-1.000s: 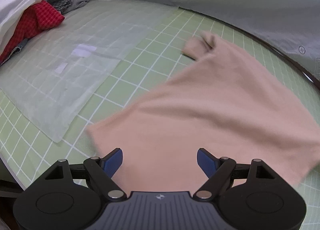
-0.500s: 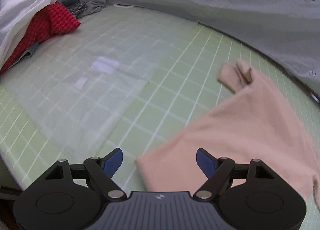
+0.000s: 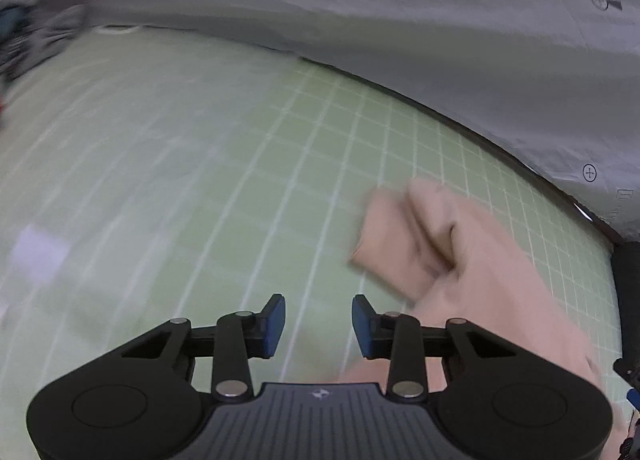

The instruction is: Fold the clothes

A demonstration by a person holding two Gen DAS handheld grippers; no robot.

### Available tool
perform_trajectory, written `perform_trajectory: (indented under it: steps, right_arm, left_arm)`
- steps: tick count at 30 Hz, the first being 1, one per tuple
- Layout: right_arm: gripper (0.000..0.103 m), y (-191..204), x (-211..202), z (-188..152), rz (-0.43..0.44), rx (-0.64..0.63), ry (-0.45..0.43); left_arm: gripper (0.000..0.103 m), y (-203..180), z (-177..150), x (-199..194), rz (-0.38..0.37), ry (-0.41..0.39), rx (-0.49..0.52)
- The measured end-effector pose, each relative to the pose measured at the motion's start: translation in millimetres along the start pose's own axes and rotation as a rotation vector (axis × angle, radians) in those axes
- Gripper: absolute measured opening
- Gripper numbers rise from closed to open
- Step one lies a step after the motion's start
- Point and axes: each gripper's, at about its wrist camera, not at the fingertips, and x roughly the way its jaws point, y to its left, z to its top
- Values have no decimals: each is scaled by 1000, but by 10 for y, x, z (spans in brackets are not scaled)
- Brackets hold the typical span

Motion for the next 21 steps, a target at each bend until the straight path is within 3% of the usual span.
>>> perform_trajectory:
  steps: [3,9,10,11,12,17,21]
  right_arm:
    - [103,157,110,-2,-18,-47,28]
    - [103,286,156,-85,-74,-91,69]
    - [103,294,141,-102,-82,-94,73]
    - [103,304,128,-122,-89,-102,77]
    - [103,318,113,-144,-95,-114,82]
    - [103,390,20,-244,-112,-169,92]
    - [103,451,-13,-349,-128,-202,101]
  left_arm:
    - [40,-136,156,243,-52,13,64]
    - [38,-373,241,571,-49,18,182]
    - [29,-396,237,582,-53,19,203]
    - [6,-417,232,593,-58,20,224]
    - [6,-402,219,587,-67,20,221]
    - [6,-142,205,360,-99,-36,154]
    - [6,300,209,-145,23,-152,178]
